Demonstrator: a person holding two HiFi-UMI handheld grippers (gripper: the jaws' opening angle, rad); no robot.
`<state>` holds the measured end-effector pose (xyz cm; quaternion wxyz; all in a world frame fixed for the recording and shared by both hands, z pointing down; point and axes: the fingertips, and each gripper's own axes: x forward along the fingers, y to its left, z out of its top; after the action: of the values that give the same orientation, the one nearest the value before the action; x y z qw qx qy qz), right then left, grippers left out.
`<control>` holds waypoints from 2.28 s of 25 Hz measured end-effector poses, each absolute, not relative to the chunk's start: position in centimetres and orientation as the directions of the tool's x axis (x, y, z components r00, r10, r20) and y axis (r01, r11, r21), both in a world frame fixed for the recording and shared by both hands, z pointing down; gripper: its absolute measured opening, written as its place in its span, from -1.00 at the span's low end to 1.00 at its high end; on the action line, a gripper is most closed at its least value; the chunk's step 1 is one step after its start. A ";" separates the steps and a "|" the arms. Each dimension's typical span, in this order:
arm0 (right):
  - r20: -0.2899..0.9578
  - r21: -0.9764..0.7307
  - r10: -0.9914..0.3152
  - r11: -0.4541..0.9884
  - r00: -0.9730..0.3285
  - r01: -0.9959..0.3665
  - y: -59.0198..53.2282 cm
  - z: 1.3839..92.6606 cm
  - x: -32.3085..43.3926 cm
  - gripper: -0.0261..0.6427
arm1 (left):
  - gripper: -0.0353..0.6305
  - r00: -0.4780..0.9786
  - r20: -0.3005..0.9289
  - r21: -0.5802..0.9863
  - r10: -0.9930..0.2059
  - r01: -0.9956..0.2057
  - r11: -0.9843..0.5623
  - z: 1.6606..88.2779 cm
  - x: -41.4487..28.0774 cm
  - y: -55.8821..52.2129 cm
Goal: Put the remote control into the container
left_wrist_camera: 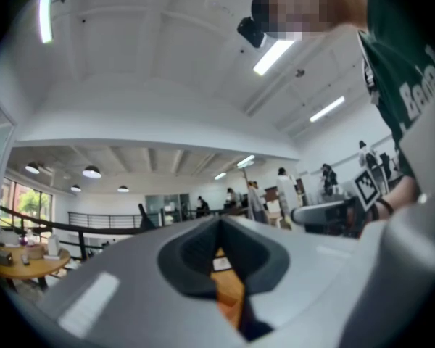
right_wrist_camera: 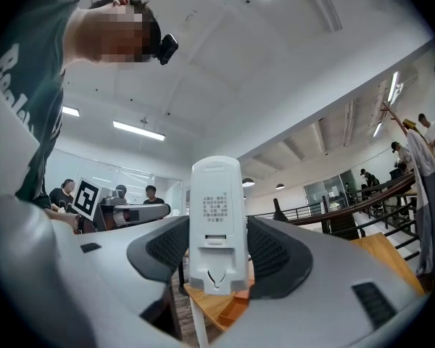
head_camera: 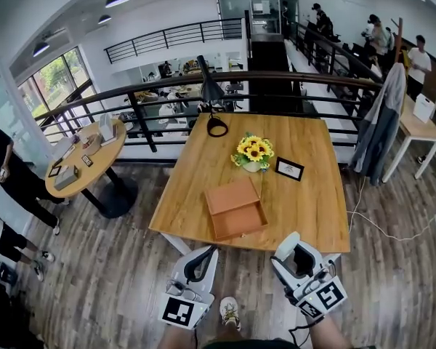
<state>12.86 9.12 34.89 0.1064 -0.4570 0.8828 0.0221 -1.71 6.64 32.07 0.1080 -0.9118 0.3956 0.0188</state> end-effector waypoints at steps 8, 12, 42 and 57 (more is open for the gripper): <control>-0.207 -0.065 -0.810 0.571 -0.549 -0.819 3.4 34.2 11.1 -0.15 | -0.90 0.699 -0.125 -0.171 -0.704 -0.714 -0.679 31.4 -3.3 0.2; -0.203 -0.057 -0.816 0.561 -0.541 -0.826 0.6 33.9 9.9 -0.15 | -0.89 0.705 -0.132 -0.174 -0.697 -0.708 -0.684 30.9 -4.4 -3.2; -0.188 -0.029 -0.859 0.489 -0.476 -0.872 -9.9 33.7 5.1 -0.15 | -0.90 0.751 -0.132 -0.127 -0.647 -0.660 -0.740 32.7 -9.8 -15.2; -0.139 -0.003 -0.864 0.489 -0.484 -0.872 -10.6 34.8 3.3 -0.15 | -0.90 0.813 -0.165 -0.088 -0.559 -0.576 -0.812 33.3 -9.1 -14.8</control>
<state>3.32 -10.57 34.85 0.0610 -0.5043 0.8607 0.0337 -9.11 -14.78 33.26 0.0671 -0.9497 0.2987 0.0657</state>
